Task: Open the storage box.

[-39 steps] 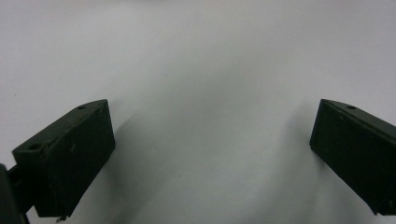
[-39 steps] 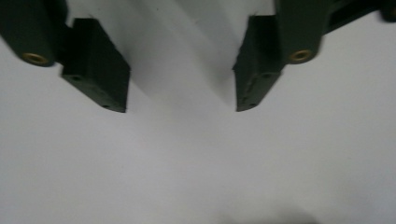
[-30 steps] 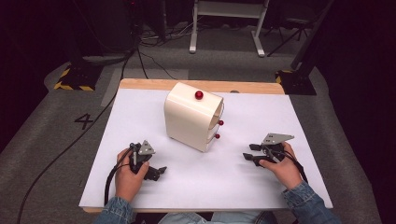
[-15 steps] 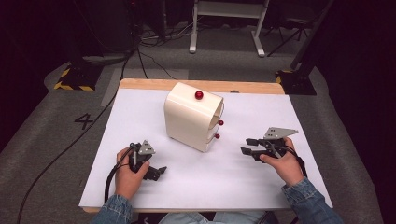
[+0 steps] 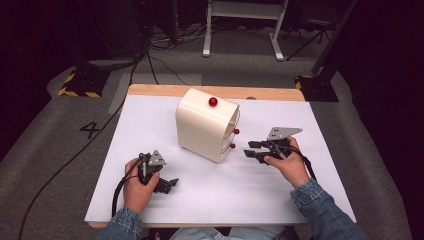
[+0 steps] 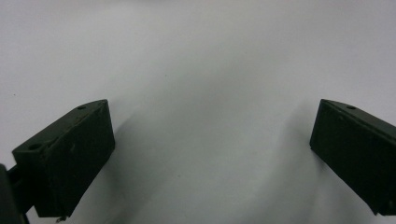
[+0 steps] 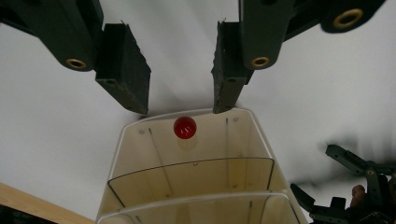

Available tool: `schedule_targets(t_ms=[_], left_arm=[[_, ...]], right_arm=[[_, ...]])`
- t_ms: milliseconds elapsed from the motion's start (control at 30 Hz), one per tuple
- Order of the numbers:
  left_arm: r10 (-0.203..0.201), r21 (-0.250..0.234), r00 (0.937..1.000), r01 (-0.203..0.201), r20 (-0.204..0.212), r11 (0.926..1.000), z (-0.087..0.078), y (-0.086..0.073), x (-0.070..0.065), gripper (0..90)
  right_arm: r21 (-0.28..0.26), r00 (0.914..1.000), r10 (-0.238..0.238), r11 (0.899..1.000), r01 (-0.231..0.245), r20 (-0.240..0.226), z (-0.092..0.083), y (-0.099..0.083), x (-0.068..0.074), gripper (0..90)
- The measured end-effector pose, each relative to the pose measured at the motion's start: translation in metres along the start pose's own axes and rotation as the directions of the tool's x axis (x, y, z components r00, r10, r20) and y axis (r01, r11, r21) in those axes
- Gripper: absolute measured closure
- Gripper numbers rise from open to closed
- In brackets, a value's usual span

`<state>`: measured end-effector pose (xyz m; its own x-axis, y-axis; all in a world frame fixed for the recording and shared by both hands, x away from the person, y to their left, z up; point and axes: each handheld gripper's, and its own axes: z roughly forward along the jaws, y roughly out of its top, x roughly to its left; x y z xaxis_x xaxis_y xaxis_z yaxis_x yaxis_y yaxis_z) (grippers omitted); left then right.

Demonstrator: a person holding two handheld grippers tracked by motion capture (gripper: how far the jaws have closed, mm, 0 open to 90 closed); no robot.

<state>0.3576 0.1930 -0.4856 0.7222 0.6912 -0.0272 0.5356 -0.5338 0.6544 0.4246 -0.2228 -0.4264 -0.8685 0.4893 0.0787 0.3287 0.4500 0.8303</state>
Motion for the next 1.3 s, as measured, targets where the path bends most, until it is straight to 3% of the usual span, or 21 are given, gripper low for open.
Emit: schedule_targets(t_ms=[500,700,1033,1300], left_arm=[[0.000,0.000,1.0000,0.000,-0.001,1.0000,0.000,0.000,0.000,0.0],[-0.004,0.001,1.0000,0.004,0.003,1.0000,0.000,0.000,0.000,0.0],[0.002,0.000,1.0000,-0.002,0.000,1.0000,0.000,0.000,0.000,0.0],[-0.002,0.000,1.0000,0.002,0.003,1.0000,0.000,0.000,0.000,0.0]], right_arm=[[-0.026,0.9984,-0.010,1.000,0.008,-0.056,0.042,-0.001,-0.007,66.3],[-0.026,0.9982,-0.031,0.999,0.030,-0.051,0.051,0.000,-0.008,73.6],[-0.034,0.9971,-0.034,0.999,0.031,-0.069,0.052,-0.002,-0.010,74.0],[-0.034,0.9977,-0.048,0.998,0.046,-0.048,0.043,-0.001,-0.008,74.1]])
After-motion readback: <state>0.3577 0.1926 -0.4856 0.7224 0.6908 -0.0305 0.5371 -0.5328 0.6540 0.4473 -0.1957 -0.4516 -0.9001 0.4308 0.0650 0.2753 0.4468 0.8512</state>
